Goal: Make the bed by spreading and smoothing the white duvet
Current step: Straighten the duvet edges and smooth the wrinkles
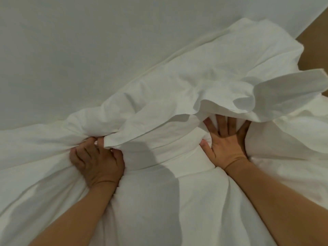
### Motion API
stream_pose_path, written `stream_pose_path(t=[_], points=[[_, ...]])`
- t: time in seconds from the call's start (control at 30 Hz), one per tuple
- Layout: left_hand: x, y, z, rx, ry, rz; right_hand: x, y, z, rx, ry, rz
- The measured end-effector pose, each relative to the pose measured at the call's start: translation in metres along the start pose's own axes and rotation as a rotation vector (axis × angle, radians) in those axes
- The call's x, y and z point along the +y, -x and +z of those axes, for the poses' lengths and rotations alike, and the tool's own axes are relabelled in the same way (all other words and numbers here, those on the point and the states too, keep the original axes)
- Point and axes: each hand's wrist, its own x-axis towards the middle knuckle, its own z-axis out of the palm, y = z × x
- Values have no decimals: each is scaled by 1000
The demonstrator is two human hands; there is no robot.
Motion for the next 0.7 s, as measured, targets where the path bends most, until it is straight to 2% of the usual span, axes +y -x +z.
stream_pose_path(t=[0.1,0.23,0.3,0.4,0.43,0.47,0.6,0.7], points=[[0,-2,0,-33,-4,-19,-3,-5,-11,-26,8,-16],[0,0,2,-3,13,0,-1,-3,-38,79,60,-56],[-1,-1,1,15,29,7,-7,-13,-60,223,3,-113],[-3,-4,0,48,53,-14,-20,-48,-89,587,-90,-214],[-1,-4,0,44,66,-24,-24,-62,-96,641,-87,-232],[1,-2,-1,21,71,-25,-27,-75,-103,616,-72,-253],[0,-5,-15,-72,19,-38,-28,-95,-105,185,30,-206],[6,4,-51,-191,78,-72,-17,-93,-114,187,151,-244]])
